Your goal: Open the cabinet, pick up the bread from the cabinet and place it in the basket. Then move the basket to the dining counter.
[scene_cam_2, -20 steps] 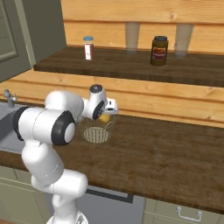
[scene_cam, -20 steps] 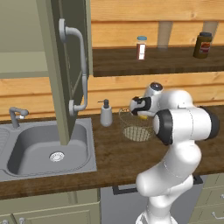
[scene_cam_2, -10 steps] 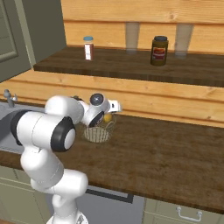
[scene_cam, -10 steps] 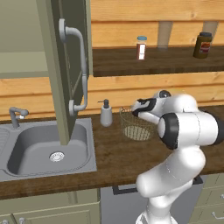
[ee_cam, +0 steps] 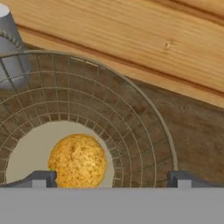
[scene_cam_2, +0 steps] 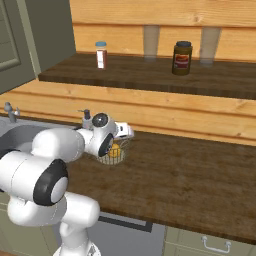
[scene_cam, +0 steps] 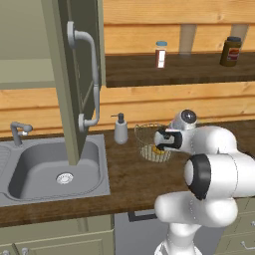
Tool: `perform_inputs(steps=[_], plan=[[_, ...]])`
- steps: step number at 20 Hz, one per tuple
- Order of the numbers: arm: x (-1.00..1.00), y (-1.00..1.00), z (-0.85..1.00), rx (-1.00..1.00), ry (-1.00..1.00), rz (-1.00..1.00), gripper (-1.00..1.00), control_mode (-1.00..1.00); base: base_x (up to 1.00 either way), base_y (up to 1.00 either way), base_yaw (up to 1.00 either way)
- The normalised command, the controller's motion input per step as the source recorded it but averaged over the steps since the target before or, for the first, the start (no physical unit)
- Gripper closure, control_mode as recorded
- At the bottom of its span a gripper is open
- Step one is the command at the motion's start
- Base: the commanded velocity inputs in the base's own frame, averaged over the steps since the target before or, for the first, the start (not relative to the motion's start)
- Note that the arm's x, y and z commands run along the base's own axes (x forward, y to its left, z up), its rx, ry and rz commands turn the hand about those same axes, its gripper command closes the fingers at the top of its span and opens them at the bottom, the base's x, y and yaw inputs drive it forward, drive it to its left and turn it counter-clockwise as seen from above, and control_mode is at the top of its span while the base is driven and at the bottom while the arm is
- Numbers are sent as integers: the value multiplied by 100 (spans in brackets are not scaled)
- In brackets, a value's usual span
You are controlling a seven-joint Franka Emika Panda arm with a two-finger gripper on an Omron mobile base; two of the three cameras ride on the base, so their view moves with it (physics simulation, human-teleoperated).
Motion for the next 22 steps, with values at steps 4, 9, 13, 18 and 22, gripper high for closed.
perform_inputs(steps=[4, 9, 13, 18, 22], plan=[[-3, 21, 100, -5, 23, 0, -100, -100, 0, 0, 0], [0, 2, 92, 2, 30, -4, -100, -100, 0, 0, 0], [-14, 0, 4, 8, 32, -9, -100, -100, 0, 0, 0], [-69, 36, -34, 0, -1, -1, -100, -100, 0, 0, 0], [-25, 25, 1, 0, -4, 0, -100, -100, 0, 0, 0]])
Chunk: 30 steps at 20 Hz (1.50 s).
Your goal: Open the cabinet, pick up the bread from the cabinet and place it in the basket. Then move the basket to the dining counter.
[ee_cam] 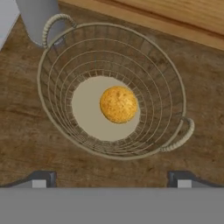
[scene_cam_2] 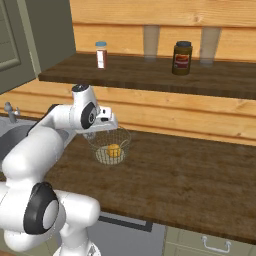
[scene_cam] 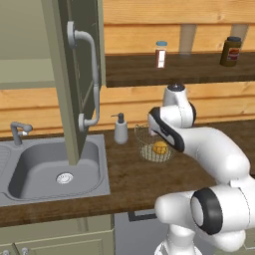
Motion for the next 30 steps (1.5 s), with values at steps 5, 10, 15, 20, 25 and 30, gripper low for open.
perform_inputs(steps=[5, 10, 15, 20, 25, 30], plan=[[0, 8, 5, 0, 2, 0, -100, -100, 0, 0, 0], [0, 40, -3, 0, 4, 6, -100, -100, 0, 0, 0], [0, 44, -7, 1, 5, 11, -100, -100, 0, 0, 0], [18, 44, -27, 1, 9, 10, -100, -100, 0, 0, 0], [31, 7, -29, 0, 3, 5, -100, -100, 0, 0, 0], [51, -18, -50, 0, 0, 2, -100, -100, 0, 0, 0]])
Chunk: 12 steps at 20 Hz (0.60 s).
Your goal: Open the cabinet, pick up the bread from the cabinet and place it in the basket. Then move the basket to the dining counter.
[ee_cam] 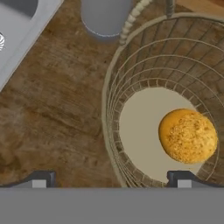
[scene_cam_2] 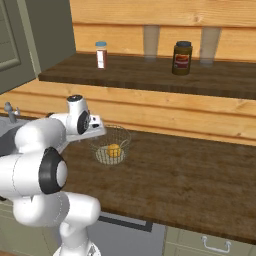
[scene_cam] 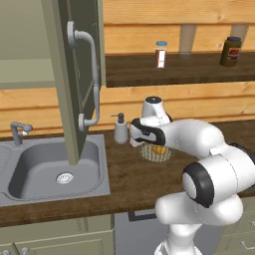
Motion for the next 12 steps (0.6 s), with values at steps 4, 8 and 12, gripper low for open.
perform_inputs(steps=[4, 8, 12], plan=[[29, -5, -52, 0, 0, 5, -100, -100, 0, 0, 0], [4, 0, -39, 0, 3, 9, -100, -100, 0, 0, 0], [13, 0, -19, 0, 0, 8, -100, -100, 0, 0, 0]])
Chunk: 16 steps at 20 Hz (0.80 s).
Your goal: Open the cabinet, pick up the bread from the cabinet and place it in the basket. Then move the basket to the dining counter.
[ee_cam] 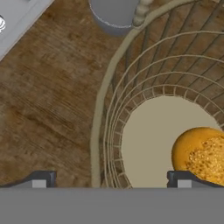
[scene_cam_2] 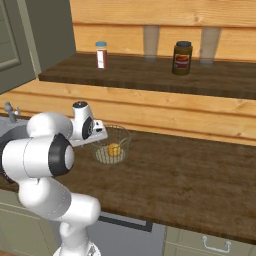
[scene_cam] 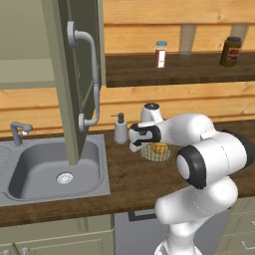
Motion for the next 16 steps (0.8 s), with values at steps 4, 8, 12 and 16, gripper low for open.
perform_inputs(steps=[4, 8, 12, 16], plan=[[14, 0, -20, 0, 2, 9, -100, -100, 0, 0, 0], [5, 0, -11, 0, 2, 8, 100, -100, 0, 0, 0], [2, 0, -13, 0, 4, 6, 100, -100, 0, 0, 0], [0, 0, -15, 0, 2, 2, 100, -100, 0, 0, 0]])
